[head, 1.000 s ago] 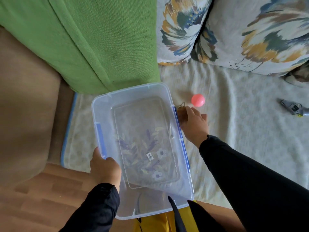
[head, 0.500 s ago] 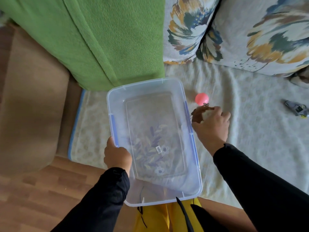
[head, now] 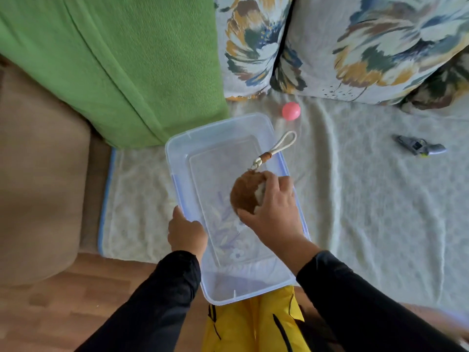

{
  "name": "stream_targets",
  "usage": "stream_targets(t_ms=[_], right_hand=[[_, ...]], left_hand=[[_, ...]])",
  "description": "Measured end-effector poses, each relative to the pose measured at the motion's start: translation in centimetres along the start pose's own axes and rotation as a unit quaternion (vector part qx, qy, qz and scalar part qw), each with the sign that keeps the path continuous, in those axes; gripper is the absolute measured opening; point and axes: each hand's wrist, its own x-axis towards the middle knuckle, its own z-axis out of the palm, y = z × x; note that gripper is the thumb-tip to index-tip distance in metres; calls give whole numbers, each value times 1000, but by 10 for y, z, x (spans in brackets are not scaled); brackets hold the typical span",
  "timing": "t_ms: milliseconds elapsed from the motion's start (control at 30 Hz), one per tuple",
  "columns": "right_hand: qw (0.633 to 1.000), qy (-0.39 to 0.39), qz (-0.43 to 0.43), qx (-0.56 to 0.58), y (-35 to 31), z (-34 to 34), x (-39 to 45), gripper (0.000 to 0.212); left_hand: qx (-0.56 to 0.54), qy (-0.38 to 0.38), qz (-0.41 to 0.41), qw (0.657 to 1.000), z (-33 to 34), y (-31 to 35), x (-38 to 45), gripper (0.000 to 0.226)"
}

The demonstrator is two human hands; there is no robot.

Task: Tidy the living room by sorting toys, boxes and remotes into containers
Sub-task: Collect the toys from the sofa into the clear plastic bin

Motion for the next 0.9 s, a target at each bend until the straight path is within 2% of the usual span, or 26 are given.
stream_targets(t_ms=[67,133,267,467,567,633,767,900], right_hand=[[996,-78,14,-39,11,11,0,76],[993,-103,14,-50,20,16,4,64],[998,-22,-10,-49,32,8,25,40],[995,17,-22,-93,45,-22,75,46],[993,35,-23,-111,48,-30,96,45],[992,35,-28,-118,53,-33,106,43],[992,35,-47,-110,60,-38,122,40],[991,51,-70,-106,60,-44,144,37]], left_hand=[[-5,-12,6,1000,0,-1,-1,66],[-12,-6,7,1000,0,-4,2,65],[-7,18,19,1000,1,-12,6,57],[36,4,18,999,10,-14,12,19],[23,19,22,999,20,-9,6,23],[-18,17,9,1000,27,-5,3,17],[-71,10,-29,997,41,-1,-4,23],[-69,14,-27,997,55,7,-22,21]])
